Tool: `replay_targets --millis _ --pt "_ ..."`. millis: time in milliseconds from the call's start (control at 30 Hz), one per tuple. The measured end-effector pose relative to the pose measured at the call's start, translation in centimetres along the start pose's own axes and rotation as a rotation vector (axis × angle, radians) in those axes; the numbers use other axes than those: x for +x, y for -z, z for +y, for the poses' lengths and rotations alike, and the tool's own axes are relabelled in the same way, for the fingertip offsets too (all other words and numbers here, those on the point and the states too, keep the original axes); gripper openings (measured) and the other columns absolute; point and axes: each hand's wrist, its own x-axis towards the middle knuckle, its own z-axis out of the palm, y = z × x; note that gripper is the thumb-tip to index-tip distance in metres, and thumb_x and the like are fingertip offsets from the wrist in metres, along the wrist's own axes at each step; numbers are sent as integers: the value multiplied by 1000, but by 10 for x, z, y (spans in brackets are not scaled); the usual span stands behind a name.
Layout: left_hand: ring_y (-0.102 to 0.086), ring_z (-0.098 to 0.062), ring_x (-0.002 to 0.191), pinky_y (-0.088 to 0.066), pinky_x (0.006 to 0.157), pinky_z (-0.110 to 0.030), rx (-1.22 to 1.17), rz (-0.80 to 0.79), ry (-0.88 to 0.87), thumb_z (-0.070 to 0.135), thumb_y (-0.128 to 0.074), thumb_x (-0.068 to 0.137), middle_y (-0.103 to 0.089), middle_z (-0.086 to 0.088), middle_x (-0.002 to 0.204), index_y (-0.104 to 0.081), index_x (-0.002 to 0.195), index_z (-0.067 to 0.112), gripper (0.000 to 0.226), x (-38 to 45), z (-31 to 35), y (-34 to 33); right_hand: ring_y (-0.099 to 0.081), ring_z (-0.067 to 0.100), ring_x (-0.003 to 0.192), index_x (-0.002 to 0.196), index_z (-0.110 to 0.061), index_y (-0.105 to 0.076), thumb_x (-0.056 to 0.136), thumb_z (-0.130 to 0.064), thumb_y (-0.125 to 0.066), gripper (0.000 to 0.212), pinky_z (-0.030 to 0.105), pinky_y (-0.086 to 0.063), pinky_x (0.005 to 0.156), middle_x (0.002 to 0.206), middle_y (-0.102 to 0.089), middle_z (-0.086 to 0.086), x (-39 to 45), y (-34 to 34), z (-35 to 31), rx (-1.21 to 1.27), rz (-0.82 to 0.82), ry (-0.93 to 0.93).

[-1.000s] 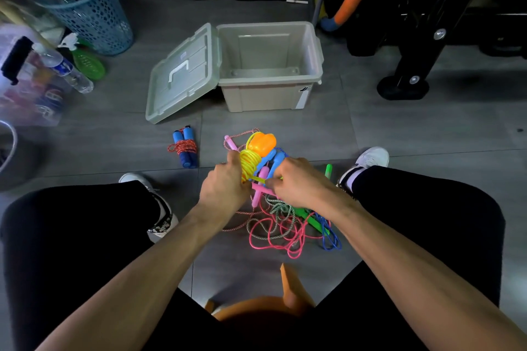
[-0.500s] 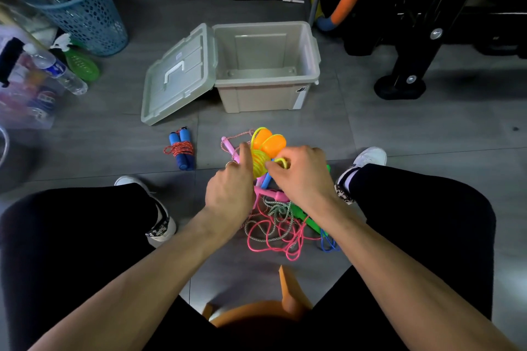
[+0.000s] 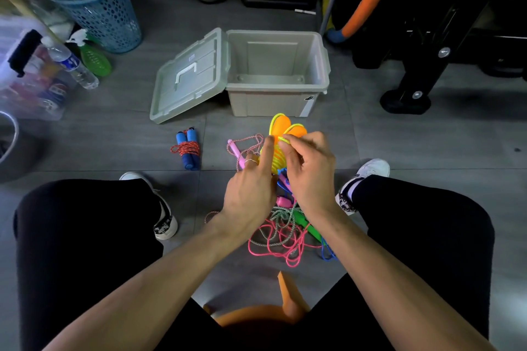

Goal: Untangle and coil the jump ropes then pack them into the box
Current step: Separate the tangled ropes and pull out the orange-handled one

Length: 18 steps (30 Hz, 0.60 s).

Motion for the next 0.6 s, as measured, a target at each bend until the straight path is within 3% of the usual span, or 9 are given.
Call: replay_targets --millis 67,167,300,367,433,500,600 --pt "-59 -42 71 -51 56 -46 -72 15 -18 8 -62 81 -55 -13 109 -13 145 30 83 -2 0 1 -53 11 75 103 -2 -73 91 -15 -65 19 7 -38 71 90 -53 12 2 0 1 -24 -32 59" --pt "-56 -39 79 -50 63 -44 -249 59 -26 6 -58 80 -51 -12 110 -24 145 33 78 1 -4 6 -54 12 71 105 -5 -71 91 -17 -67 18 16 -42 66 84 -59 8 12 6 -4 -49 -66 65" --pt "-52 -18 85 -43 70 -30 -470 88 -91 9 -61 80 -56 -2 106 -37 139 30 67 7 -2 15 -60 8 69 94 -9 -64 85 -19 -75 17 15 -47 65 77 -65 -3 25 17 -10 144 18 -43" --pt "-55 -21 78 -46 66 -33 -635 86 -97 15 -62 87 -61 0 97 -45 132 28 50 9 0 22 -61 12 69 90 -6 -69 86 -17 -74 13 19 -49 65 79 -65 2 27 17 -10 124 36 71" --pt "-53 -24 65 -47 60 -35 -758 80 -43 21 -54 97 -60 2 81 -48 126 30 31 10 -2 27 -59 12 70 94 -4 -75 86 -16 -74 14 12 -46 67 82 -65 7 27 15 -9 64 42 179" --pt "-47 -19 54 -43 55 -29 -722 137 -28 20 -48 100 -55 6 66 -49 122 29 24 11 -5 29 -58 11 72 98 -3 -75 87 -15 -72 17 5 -41 71 85 -63 9 27 12 -7 43 38 229" --pt "-48 -25 49 -46 52 -31 -715 127 7 18 -49 99 -54 5 59 -48 115 27 19 13 -3 31 -59 15 75 102 -2 -74 90 -11 -68 17 9 -43 72 87 -62 12 25 8 -6 52 5 235"
